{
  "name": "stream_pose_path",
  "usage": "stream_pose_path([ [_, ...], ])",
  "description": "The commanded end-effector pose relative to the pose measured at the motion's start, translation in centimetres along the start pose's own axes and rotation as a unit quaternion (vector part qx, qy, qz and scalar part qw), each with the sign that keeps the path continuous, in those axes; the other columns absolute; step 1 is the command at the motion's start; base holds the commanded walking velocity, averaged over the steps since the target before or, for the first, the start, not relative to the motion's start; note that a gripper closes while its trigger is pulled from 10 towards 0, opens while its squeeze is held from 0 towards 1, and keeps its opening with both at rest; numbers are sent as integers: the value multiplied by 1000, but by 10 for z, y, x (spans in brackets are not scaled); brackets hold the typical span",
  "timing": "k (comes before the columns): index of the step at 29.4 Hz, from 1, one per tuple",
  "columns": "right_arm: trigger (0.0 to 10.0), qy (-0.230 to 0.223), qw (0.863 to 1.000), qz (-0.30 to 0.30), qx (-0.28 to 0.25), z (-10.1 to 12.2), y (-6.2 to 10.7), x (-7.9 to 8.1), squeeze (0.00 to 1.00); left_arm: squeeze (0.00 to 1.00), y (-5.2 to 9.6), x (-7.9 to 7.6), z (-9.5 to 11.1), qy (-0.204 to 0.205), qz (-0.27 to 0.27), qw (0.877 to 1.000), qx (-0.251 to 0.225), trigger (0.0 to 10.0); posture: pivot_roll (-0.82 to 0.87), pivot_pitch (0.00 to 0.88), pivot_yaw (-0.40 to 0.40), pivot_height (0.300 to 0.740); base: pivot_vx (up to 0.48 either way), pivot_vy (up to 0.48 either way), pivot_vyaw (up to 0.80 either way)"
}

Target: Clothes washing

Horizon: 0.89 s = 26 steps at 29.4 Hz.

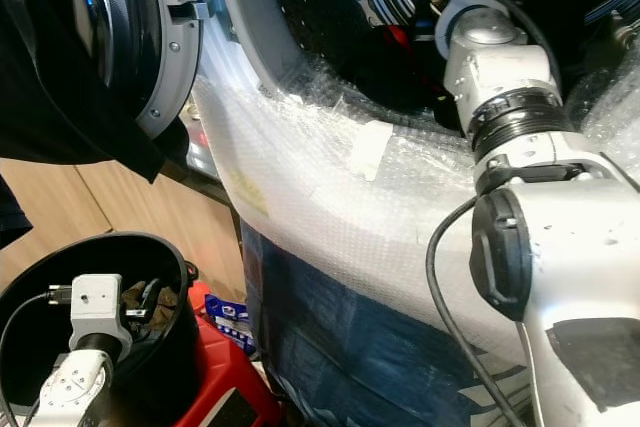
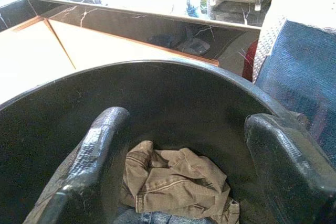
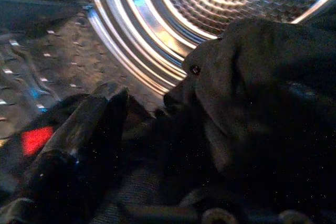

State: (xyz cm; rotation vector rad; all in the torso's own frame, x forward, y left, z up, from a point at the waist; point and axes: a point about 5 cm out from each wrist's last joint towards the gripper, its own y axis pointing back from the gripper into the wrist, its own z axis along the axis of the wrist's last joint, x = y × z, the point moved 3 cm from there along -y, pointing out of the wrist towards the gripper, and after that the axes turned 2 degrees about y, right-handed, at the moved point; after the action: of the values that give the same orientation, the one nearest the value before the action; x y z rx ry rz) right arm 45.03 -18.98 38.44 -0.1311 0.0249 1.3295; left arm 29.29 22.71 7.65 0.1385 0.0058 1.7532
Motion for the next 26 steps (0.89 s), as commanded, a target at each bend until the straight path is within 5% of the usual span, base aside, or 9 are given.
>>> stream_pose_path([
  [1,10000,-20,1000,-7,-3,2,0,-3,0,0,0,2,3,2,7,1000,-1,10000,165,0,1,740,0,0,0],
  [7,10000,-89,990,108,-30,-2,3,32,0,0,1,2,5,6,11,1000,-5,10000,170,0,0,740,0,0,0],
  [8,10000,-141,975,166,-42,-1,6,45,0,0,2,1,4,7,10,1000,-2,10000,167,3,7,740,0,0,0],
  [14,10000,-195,947,246,-61,11,13,61,0,0,5,-1,2,8,6,1000,1,10000,154,19,9,740,0,0,0],
  [21,10000,-263,912,286,-129,45,22,46,0,0,8,-6,0,11,-5,1000,4,10000,136,37,16,740,0,0,0],
  [26,10000,-268,879,355,-169,50,51,48,0,0,11,-8,-1,10,-7,1000,7,10000,137,37,10,740,0,0,0],
])
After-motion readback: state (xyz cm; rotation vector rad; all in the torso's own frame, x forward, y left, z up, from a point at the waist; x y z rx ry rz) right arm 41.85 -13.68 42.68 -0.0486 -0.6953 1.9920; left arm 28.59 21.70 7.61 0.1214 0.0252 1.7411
